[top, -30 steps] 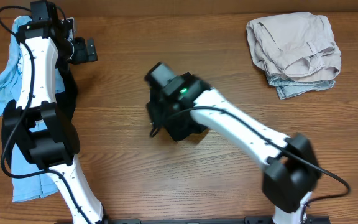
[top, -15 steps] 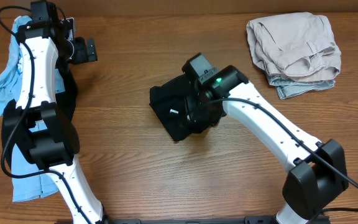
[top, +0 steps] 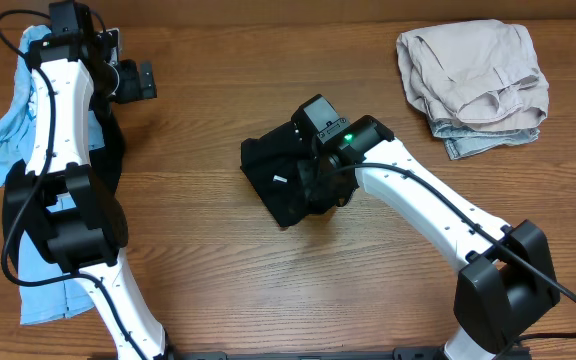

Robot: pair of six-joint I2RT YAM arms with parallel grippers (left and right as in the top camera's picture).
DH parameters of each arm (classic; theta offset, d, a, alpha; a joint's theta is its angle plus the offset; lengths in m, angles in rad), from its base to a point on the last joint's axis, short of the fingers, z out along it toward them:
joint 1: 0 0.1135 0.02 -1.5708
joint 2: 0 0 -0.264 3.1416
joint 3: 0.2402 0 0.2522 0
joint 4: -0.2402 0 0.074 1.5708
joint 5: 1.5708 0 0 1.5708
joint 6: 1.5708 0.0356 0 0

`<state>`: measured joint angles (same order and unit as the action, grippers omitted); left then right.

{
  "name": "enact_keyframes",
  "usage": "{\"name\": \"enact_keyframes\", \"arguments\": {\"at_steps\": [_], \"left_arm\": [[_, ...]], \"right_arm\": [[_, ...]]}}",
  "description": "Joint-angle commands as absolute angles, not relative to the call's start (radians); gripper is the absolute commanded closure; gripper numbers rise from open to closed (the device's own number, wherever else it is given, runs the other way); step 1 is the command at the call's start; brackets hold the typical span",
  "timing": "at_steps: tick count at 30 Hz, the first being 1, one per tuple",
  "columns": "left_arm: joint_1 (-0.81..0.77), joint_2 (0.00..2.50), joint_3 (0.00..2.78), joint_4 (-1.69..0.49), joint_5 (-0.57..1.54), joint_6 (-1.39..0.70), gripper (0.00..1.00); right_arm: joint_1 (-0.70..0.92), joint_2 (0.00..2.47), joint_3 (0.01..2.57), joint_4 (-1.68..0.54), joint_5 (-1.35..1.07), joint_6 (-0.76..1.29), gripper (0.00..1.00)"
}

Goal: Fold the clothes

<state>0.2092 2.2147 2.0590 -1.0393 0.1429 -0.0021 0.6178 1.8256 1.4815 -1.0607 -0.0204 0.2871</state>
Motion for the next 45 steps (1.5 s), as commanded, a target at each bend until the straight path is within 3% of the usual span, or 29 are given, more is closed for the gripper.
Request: {"name": "enact_keyframes", "arguments": {"at_steps": [1,5,10,18,27,28,29,30,38,45], "left_arm": [[0.202,2.221,2.077,-1.039,0.158,-0.016,0.00],[0.202,2.221,2.077,-1.039,0.158,-0.015,0.00],[0.202,2.221,2.077,-1.039,0.158,-0.016,0.00],[0.202,2.221,2.077,-1.039,0.158,-0.015,0.00],[0.202,2.221,2.077,-1.040,0.158,-0.016,0.00],[0.202,2.221,2.077,-1.042,0.158,-0.015,0.00],[0.202,2.221,2.077,-1.042,0.158,-0.015,0.00],[0.202,2.221,2.077,-1.043,0.158,-0.015,0.00],[0.202,2.221,2.077,-1.043,0.158,-0.015,0.00],[0.189,2.220,2.077,-1.116,0.180,-0.010,0.00]], "right_arm": [[0.623,1.818,1.455,-1.052,-0.024,0.287,0.68],[0.623,1.818,1.409,-1.029,-0.025,0.287,0.71],[0.623,1.810,1.415,-1.036,-0.024,0.283,0.96],[0.686,1.739,1.520,-1.135,-0.089,0.283,0.96],[0.877,1.847,1.485,-1.037,-0.221,0.323,0.96],[0.889,1.862,1.485,-1.033,-0.225,0.332,0.89],[0.901,1.879,1.485,-1.031,-0.232,0.341,0.68],[0.909,1.889,1.485,-1.030,-0.240,0.340,0.62],[0.902,1.853,1.558,-1.054,-0.239,0.340,0.48],[0.780,1.740,1.663,-1.145,-0.094,0.453,0.32]]}}
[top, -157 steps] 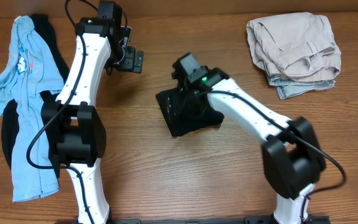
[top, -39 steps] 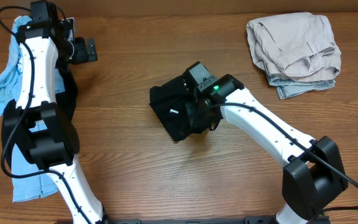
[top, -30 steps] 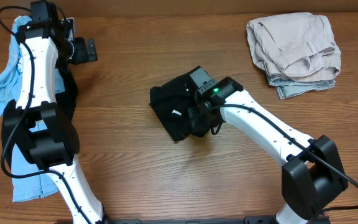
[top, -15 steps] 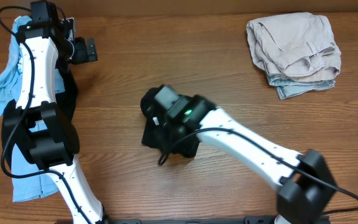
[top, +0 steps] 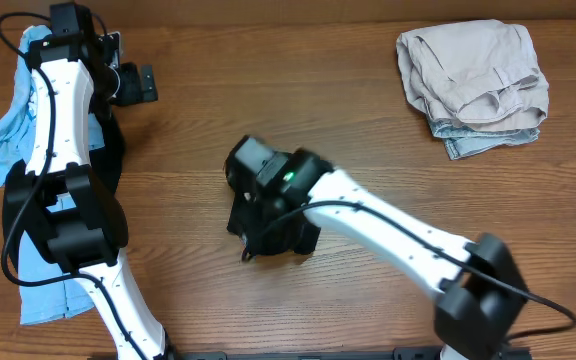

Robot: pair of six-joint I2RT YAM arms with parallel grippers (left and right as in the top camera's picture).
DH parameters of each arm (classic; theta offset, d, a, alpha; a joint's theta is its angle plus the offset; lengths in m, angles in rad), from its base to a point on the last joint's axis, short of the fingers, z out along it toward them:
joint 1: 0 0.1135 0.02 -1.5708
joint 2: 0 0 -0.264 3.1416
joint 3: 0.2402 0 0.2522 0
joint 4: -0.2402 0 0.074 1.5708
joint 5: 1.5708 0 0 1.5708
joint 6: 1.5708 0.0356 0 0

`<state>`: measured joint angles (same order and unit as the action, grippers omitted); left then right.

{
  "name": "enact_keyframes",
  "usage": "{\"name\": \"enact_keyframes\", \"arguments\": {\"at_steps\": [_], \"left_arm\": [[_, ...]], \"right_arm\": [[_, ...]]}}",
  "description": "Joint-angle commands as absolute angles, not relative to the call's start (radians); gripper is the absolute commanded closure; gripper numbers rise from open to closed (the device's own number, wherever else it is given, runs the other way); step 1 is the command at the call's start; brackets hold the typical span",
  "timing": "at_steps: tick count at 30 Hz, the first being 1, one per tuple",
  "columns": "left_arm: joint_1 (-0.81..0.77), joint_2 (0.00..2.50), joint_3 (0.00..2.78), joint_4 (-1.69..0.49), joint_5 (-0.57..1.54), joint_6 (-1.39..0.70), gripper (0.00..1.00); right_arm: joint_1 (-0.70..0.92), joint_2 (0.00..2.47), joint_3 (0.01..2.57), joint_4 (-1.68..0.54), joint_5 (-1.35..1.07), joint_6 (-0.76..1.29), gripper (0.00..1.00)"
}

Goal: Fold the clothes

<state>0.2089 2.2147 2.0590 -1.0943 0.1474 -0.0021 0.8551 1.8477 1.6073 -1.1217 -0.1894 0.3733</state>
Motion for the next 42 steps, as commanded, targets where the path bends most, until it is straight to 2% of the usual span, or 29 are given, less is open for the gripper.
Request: {"name": "enact_keyframes", "arguments": {"at_steps": [1,3,8,18,24,33,36,42], "left_arm": [[0.184,2.217,2.077,-1.128,0.196,-0.005,0.00],[0.163,2.207,2.077,-1.171,0.271,0.025,0.00],[0.099,2.151,2.077,-1.259,0.367,0.118,0.00],[-0.102,1.974,2.077,-1.456,0.368,0.254,0.00],[-0.262,1.963,2.066,-1.613,0.419,0.358,0.00],[-0.451,1.963,1.971,-1.690,0.416,0.369,0.00],[-0.505,1.963,1.890,-1.685,0.423,0.362,0.00],[-0.595,1.963,1.681,-1.517,0.381,0.322,0.00]], "right_arm": [[0.749,1.728,1.663,-1.155,-0.084,0.471,0.32],[0.635,1.701,1.663,-1.184,-0.084,0.492,0.30],[0.472,1.702,1.649,-1.203,-0.106,0.466,0.30],[0.279,1.702,1.643,-1.205,-0.105,0.435,0.29],[0.170,1.702,1.643,-1.207,-0.105,0.391,0.27],[0.096,1.702,1.643,-1.239,-0.105,0.327,0.25],[0.095,1.702,1.643,-1.245,-0.105,0.306,0.22],[0.095,1.702,1.643,-1.243,-0.105,0.306,0.20]]}}
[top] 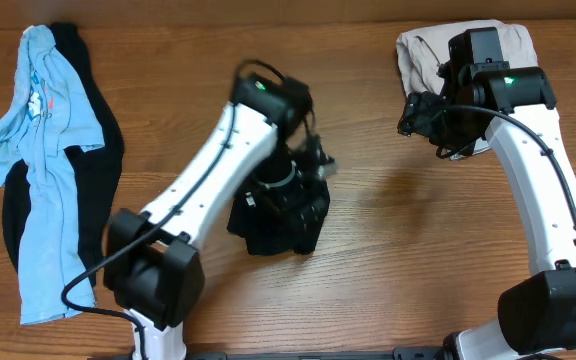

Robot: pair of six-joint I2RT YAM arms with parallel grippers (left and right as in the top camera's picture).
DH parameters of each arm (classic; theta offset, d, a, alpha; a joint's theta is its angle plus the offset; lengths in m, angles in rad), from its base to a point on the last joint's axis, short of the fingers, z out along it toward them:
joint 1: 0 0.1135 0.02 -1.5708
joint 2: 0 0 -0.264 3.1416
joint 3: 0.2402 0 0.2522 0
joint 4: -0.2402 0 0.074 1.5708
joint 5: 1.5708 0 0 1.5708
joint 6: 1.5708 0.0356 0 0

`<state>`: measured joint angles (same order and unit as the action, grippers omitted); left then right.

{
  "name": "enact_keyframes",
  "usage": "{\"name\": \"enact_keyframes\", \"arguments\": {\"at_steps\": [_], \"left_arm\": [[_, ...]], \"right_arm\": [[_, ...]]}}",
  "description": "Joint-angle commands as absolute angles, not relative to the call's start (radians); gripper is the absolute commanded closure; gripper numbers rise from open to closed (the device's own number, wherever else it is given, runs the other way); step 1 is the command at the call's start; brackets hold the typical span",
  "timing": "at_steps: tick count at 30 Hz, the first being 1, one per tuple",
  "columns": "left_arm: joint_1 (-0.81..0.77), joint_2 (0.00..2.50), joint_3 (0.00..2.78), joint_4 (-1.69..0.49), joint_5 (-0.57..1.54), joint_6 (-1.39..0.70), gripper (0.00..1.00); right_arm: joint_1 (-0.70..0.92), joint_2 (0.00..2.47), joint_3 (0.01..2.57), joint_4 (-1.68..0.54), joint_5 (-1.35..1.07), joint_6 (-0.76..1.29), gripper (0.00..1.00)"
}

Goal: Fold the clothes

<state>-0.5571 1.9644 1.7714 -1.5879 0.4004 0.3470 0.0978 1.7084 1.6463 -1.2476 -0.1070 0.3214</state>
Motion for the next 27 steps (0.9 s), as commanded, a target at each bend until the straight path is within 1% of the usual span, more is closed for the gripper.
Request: {"name": "enact_keyframes", "arguments": {"at_steps": [1,4,7,10,13,14,15,16,17,19,20,21,24,26,27], "left_arm": [[-0.602,1.963,1.649,-1.470,0.346,0.286,0.00],[-0.607,1.963,1.560,-1.324,0.231,0.162,0.00],[-0.604,1.963,1.520,-1.252,0.175,0.101,0.01],[-0.604,1.963,1.505,-1.216,0.115,0.062,0.04],[-0.603,1.963,1.507,-1.195,0.108,0.063,0.19],[-0.601,1.963,1.509,-1.195,0.107,0.063,0.25],[-0.596,1.963,1.514,-1.199,0.107,0.063,0.34],[-0.593,1.963,1.521,-1.207,0.107,0.062,0.35],[-0.590,1.963,1.529,-1.216,0.107,0.063,0.41],[-0.584,1.963,1.555,-1.238,0.108,0.063,0.43],[-0.582,1.963,1.571,-1.251,0.109,0.063,0.49],[-0.580,1.963,1.589,-1.264,0.109,0.063,0.51],[-0.579,1.963,1.647,-1.303,0.108,0.064,0.73],[-0.579,1.963,1.673,-1.314,0.108,0.064,0.90],[-0.579,1.963,1.681,-1.316,0.109,0.064,0.96]], "right_arm": [[0.095,1.702,1.643,-1.243,-0.103,0.306,0.20],[0.095,1.702,1.643,-1.246,-0.086,0.306,0.19],[0.095,1.702,1.643,-1.247,-0.086,0.306,0.19],[0.095,1.702,1.643,-1.247,-0.086,0.306,0.19],[0.095,1.702,1.643,-1.243,-0.086,0.306,0.19],[0.095,1.702,1.643,-1.243,-0.086,0.306,0.19],[0.095,1.703,1.643,-1.242,-0.086,0.306,0.19],[0.095,1.705,1.643,-1.242,-0.086,0.306,0.19],[0.095,1.707,1.643,-1.240,-0.086,0.306,0.18],[0.095,1.711,1.643,-1.238,-0.087,0.306,0.18],[0.095,1.713,1.643,-1.237,-0.087,0.306,0.18],[0.095,1.715,1.642,-1.235,-0.087,0.306,0.18],[0.095,1.716,1.643,-1.235,-0.086,0.306,0.18],[0.095,1.717,1.642,-1.235,-0.086,0.306,0.18],[0.095,1.717,1.643,-1.235,-0.086,0.306,0.18]]}}
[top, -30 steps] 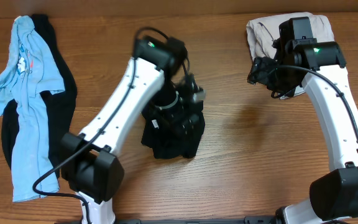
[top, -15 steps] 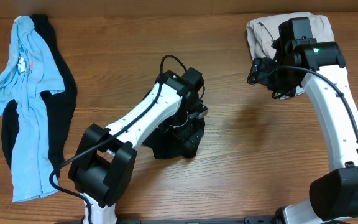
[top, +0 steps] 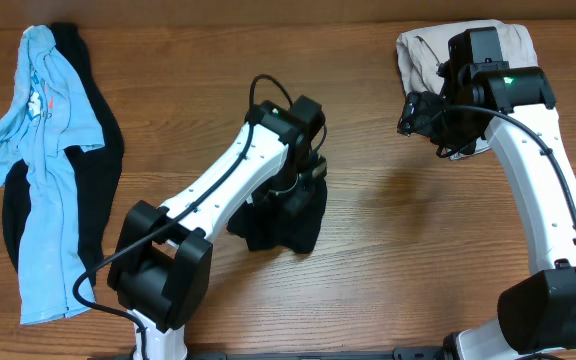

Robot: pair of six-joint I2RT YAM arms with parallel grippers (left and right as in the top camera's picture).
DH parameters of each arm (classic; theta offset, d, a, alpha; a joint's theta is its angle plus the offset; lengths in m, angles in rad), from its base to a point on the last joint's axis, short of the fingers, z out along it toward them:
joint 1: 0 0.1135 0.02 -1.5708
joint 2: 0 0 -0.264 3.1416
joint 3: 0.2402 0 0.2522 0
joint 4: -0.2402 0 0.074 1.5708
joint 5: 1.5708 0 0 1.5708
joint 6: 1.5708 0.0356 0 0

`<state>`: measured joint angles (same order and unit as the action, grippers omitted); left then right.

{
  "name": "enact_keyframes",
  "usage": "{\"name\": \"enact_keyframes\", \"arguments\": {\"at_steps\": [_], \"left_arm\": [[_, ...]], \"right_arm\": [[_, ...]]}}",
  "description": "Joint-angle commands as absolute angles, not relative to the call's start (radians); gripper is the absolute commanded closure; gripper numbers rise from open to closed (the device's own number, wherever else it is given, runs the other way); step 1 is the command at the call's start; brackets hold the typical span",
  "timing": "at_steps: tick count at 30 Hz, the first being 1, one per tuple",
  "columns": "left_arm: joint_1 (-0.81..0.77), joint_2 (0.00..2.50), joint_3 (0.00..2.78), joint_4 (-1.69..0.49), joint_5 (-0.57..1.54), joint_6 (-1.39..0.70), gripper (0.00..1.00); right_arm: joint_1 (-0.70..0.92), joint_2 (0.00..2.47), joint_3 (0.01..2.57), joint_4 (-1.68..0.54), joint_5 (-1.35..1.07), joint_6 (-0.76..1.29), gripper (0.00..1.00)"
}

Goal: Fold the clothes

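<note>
A black garment (top: pixel 286 222) lies folded into a small bundle at the middle of the table. My left gripper (top: pixel 304 186) points down onto the bundle's upper edge; its fingers are dark against the dark cloth and their state is unclear. My right gripper (top: pixel 415 112) hovers at the back right, just left of a crumpled beige pile (top: pixel 473 45), and appears open with nothing in it. A light blue shirt (top: pixel 43 130) lies spread over another black garment (top: pixel 93 165) at the far left.
The left arm's white links (top: pixel 223 190) stretch diagonally from the front edge to the bundle. The right arm (top: pixel 543 190) runs along the right side. Bare wood (top: pixel 388 240) lies between the bundle and the right arm.
My left gripper has come down from a tilted pose beside the bundle's upper right corner onto its upper edge. The bundle and the right arm look unchanged.
At first my right gripper was on the black garment at the centre, with the left arm parked over the blue shirt. Then the right arm reached further left across the garment, now bunched smaller. Later it stood by the beige pile, and the left arm had come over the bundle.
</note>
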<state>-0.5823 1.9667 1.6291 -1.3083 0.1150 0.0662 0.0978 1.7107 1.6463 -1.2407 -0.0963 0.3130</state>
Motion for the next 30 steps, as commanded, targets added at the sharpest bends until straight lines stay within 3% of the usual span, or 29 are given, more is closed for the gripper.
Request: {"name": "enact_keyframes", "arguments": {"at_steps": [1,11,16,21,23,24,25,27,30], "left_arm": [[-0.579,1.963,1.683,-1.316,0.109,0.064,0.96],[-0.553,1.963,1.682,-1.339,0.058,0.082,0.96],[-0.436,1.963,1.680,-1.376,-0.072,0.040,0.96],[-0.366,1.963,1.633,-1.374,-0.006,0.041,0.93],[-0.361,1.963,1.605,-1.358,0.021,0.041,0.66],[-0.361,1.963,1.593,-1.348,0.023,0.041,0.44],[-0.362,1.963,1.584,-1.339,0.023,0.041,0.28],[-0.362,1.963,1.579,-1.320,0.016,0.041,0.03],[-0.343,1.963,1.615,-1.283,0.016,0.017,0.00]], "right_arm": [[0.095,1.717,1.642,-1.235,-0.086,0.306,0.18],[0.095,1.717,1.642,-1.238,-0.087,0.306,0.18],[0.095,1.717,1.642,-1.256,-0.087,0.299,0.18],[0.095,1.717,1.642,-1.256,-0.126,0.299,0.18],[0.096,1.717,1.642,-1.253,-0.181,0.299,0.18],[0.096,1.717,1.642,-1.251,-0.208,0.299,0.18],[0.099,1.717,1.642,-1.247,-0.243,0.299,0.18],[0.112,1.717,1.638,-1.235,-0.297,0.299,0.19],[0.163,1.717,1.606,-1.187,-0.347,0.333,0.22]]}}
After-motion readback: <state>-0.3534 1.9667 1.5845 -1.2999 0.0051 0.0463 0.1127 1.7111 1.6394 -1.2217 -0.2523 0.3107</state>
